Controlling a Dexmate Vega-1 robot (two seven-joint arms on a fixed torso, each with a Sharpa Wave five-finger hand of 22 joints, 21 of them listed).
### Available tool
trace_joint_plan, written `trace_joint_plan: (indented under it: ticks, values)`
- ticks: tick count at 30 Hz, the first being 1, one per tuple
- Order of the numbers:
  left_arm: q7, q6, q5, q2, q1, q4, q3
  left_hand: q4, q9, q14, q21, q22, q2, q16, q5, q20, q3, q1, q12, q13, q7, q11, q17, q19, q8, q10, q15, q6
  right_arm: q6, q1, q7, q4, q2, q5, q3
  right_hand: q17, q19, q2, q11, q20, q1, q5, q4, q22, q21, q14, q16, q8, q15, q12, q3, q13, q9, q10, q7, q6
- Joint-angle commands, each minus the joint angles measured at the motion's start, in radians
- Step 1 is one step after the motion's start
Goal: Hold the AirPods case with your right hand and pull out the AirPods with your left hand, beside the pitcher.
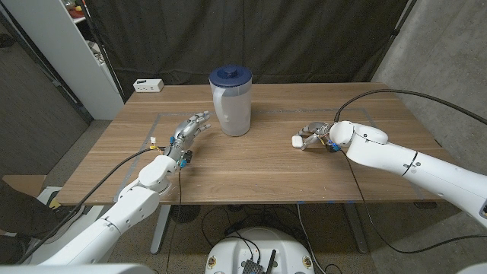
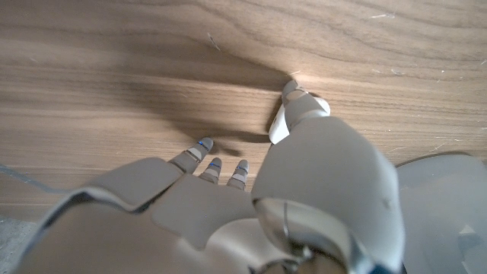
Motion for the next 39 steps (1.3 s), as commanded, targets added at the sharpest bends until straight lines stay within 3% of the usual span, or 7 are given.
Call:
trace_joint_plan:
  ticks: [1,7,15,27,31,39]
  values:
    - [-0.016,-0.005,0.000,-0.008,-0.021,0.026,0.009,-0.005,0.004,0.004,-0.002,0.004,0.000,0.001,0.007,-0.001,0.000,-0.007,0.007,0.004,0.000,0.004,0.003,0.011,-0.002,0.004,0.001,0.009,-0.045,0.019,0.024,-0.026,-0.006,0.032,-0.010,0.001,-0.007,-0.012,0.003,0.018,-0.011,0.002,0.002,0.005,0.001,-0.022,-0.008,-0.016,-0.029,-0.010,-0.009,0.006,0.002,-0.019,0.006,-0.025]
    - [-0.025,-0.015,-0.001,-0.014,-0.029,0.041,0.013,-0.006,0.005,0.005,-0.004,0.004,0.000,0.001,0.007,-0.001,-0.001,-0.007,0.007,0.005,0.000,0.004,0.003,0.012,-0.002,0.005,0.002,0.009,-0.054,0.010,-0.003,-0.038,-0.008,0.048,-0.003,0.003,-0.009,-0.024,0.010,0.025,-0.024,0.003,0.005,0.005,0.001,-0.024,-0.007,-0.022,-0.025,-0.012,-0.018,0.007,0.001,-0.022,0.022,-0.035]
    - [-0.020,0.000,-0.005,-0.014,-0.032,0.041,0.015,-0.008,0.005,0.005,-0.006,0.005,0.001,0.001,0.007,-0.001,-0.001,-0.006,0.007,0.006,0.000,0.001,0.003,0.012,-0.002,0.004,0.001,0.010,-0.044,-0.019,-0.067,-0.034,0.006,0.070,0.012,0.005,0.011,-0.033,0.016,0.020,-0.057,0.009,0.017,0.005,0.009,-0.003,0.002,-0.007,-0.026,0.000,-0.033,0.007,0.002,0.013,0.055,0.013]
    - [-0.023,0.010,-0.007,-0.013,-0.040,0.047,0.019,-0.007,0.005,0.005,-0.010,0.005,0.003,0.001,0.007,0.000,-0.001,-0.006,0.007,0.008,0.001,0.001,0.003,0.014,-0.002,0.004,0.001,0.010,-0.032,-0.069,-0.170,-0.012,0.037,0.098,0.034,0.001,0.059,-0.011,0.014,-0.007,-0.028,0.026,0.002,0.004,0.017,0.054,0.015,0.023,-0.049,0.019,-0.019,0.007,0.009,0.085,0.053,0.108]
    - [-0.025,0.008,-0.007,-0.013,-0.042,0.050,0.020,-0.008,0.005,0.005,-0.011,0.005,0.002,0.001,0.007,0.000,-0.001,-0.006,0.007,0.008,0.001,0.004,0.003,0.014,-0.002,0.004,0.000,0.010,-0.012,-0.097,-0.211,-0.012,0.039,0.116,0.055,0.000,0.072,-0.007,0.014,-0.011,-0.018,0.027,-0.002,0.004,0.018,0.071,0.018,0.035,-0.056,0.026,-0.016,0.008,0.014,0.110,0.061,0.137]
    - [-0.027,0.006,0.001,-0.016,-0.050,0.052,0.027,-0.009,0.005,0.005,-0.014,0.005,0.003,0.001,0.007,-0.001,-0.001,-0.006,0.007,0.009,0.000,-0.001,0.003,0.015,-0.003,0.004,0.001,0.008,0.077,-0.222,-0.365,-0.049,0.032,0.179,0.176,-0.003,0.115,0.010,0.010,-0.022,0.005,0.026,-0.006,0.004,0.020,0.128,0.024,0.075,-0.077,0.047,-0.012,0.012,0.038,0.190,0.074,0.227]
